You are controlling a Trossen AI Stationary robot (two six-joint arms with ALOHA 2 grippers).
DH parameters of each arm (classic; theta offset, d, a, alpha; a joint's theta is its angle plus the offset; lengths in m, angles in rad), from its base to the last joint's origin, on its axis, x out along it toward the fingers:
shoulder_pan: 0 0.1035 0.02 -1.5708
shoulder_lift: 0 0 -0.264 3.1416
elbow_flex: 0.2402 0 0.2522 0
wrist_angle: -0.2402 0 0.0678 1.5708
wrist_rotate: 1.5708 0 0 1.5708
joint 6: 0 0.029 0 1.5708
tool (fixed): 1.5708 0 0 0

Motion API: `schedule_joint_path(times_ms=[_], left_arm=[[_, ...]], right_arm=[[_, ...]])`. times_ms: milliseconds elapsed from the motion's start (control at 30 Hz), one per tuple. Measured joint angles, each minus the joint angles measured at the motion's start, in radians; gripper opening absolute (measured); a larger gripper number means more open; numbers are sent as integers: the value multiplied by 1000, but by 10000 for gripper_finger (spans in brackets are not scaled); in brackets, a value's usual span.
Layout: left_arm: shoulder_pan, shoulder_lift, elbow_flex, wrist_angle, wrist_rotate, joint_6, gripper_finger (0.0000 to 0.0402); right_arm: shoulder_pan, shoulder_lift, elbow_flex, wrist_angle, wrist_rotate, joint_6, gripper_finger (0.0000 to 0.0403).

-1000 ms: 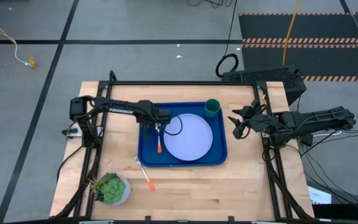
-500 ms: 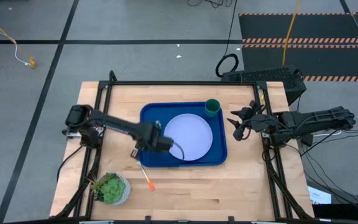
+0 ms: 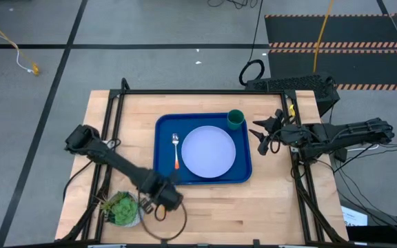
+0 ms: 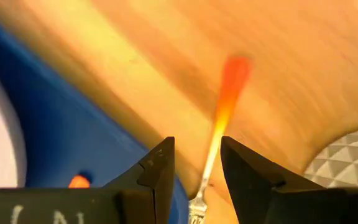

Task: Pick and place plate/cup/fork/spoon on tray
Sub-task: Put the orange fork to the left of the orange spoon on the blue serving tray

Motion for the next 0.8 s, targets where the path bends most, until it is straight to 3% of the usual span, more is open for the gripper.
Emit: schedule_joint_path(times_ms=[200,433,800], left_arm=[[-49,0,-33,-15,-152,4,133],[-35,0,-141,44,-95,13,133],[-43,0,-130,66,-85,16,133]], right_arm=[[0,0,0,4,-1,0,160],[0,0,0,19,0,-35,160],[0,0,0,29,1,-45,160]])
